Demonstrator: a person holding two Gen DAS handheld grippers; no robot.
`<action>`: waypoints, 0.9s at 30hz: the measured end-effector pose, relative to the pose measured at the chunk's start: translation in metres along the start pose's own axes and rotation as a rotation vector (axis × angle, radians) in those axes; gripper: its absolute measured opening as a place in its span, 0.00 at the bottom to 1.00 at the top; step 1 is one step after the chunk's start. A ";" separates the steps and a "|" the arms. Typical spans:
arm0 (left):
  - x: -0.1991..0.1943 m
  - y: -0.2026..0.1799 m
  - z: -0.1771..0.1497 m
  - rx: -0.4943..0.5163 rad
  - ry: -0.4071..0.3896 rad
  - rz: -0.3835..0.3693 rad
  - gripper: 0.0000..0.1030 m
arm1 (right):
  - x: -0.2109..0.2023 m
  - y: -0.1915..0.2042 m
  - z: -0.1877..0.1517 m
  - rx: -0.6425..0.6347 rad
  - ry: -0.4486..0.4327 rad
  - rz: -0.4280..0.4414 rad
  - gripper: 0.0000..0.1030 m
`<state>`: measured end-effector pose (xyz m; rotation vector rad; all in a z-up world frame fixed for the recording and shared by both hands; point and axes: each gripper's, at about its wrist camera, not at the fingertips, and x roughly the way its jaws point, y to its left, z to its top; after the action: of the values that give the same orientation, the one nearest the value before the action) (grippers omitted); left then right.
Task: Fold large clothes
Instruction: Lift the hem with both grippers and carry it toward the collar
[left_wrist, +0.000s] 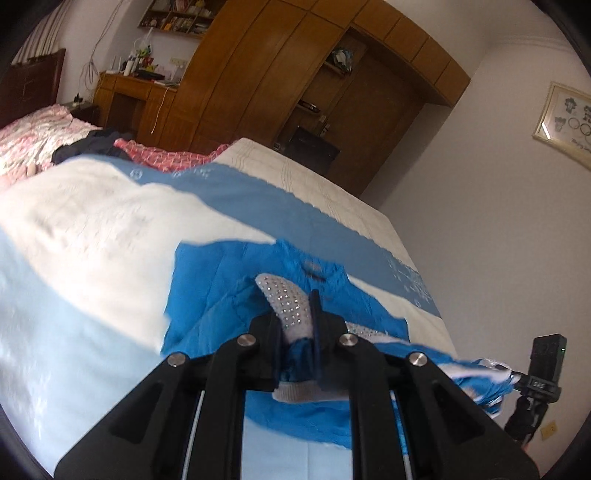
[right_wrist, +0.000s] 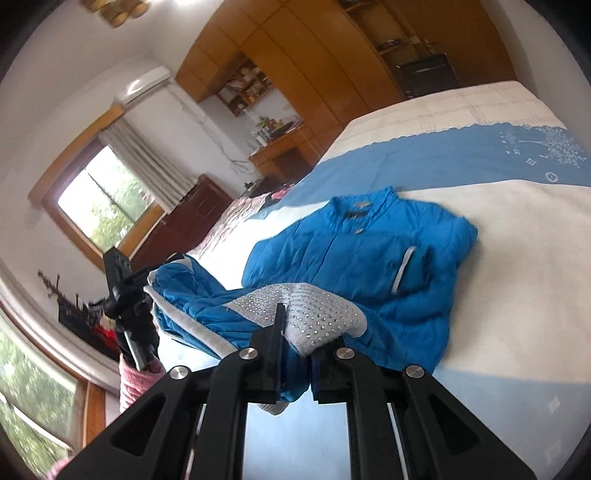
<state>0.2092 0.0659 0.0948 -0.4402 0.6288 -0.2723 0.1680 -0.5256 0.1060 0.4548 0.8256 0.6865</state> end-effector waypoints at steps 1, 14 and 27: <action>0.008 -0.002 0.005 0.004 0.000 0.004 0.10 | 0.004 -0.004 0.007 0.012 0.001 -0.003 0.10; 0.161 0.009 0.058 -0.014 0.112 0.095 0.11 | 0.086 -0.095 0.089 0.207 0.071 -0.040 0.10; 0.268 0.057 0.057 -0.071 0.250 0.202 0.11 | 0.161 -0.182 0.108 0.365 0.142 -0.069 0.10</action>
<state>0.4594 0.0336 -0.0267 -0.4100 0.9240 -0.1127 0.3999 -0.5495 -0.0221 0.7084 1.1029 0.5085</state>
